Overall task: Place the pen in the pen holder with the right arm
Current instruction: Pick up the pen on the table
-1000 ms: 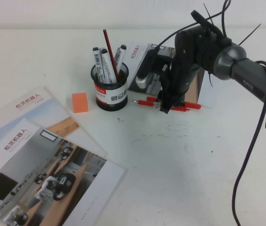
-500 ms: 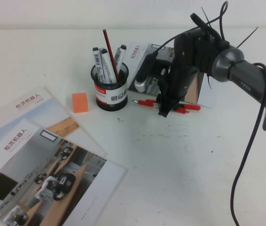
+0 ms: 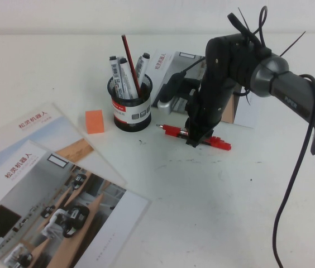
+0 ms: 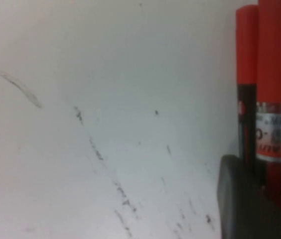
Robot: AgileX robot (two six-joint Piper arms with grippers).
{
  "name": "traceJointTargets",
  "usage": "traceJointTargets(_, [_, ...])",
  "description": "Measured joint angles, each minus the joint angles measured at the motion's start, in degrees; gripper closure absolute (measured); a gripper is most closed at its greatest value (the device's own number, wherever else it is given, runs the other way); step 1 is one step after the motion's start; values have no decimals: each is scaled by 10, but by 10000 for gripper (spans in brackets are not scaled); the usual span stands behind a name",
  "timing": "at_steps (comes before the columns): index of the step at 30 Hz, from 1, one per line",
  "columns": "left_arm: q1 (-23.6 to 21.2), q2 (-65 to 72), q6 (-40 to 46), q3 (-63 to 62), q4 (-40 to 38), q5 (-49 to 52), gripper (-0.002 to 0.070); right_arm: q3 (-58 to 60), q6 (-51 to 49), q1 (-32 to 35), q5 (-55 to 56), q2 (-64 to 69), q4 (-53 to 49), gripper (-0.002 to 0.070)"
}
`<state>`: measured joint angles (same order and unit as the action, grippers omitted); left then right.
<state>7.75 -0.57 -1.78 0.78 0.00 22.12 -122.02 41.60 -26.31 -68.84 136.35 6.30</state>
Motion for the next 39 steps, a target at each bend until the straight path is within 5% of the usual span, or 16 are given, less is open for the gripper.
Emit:
traceJointTargets(13, [0, 0, 0, 0, 0, 0, 676, 0, -34, -1, -9, -9, -3, 556])
traceJointTargets(21, [0, 0, 0, 0, 0, 0, 676, -1, -43, -1, -10, -19, -1, 325])
traceJointTargets(30, [0, 0, 0, 0, 0, 0, 676, -1, -45, -1, 25, -19, -1, 464])
traceJointTargets(39, [0, 0, 0, 0, 0, 0, 676, -1, -94, 0, 80, -16, -15, 421])
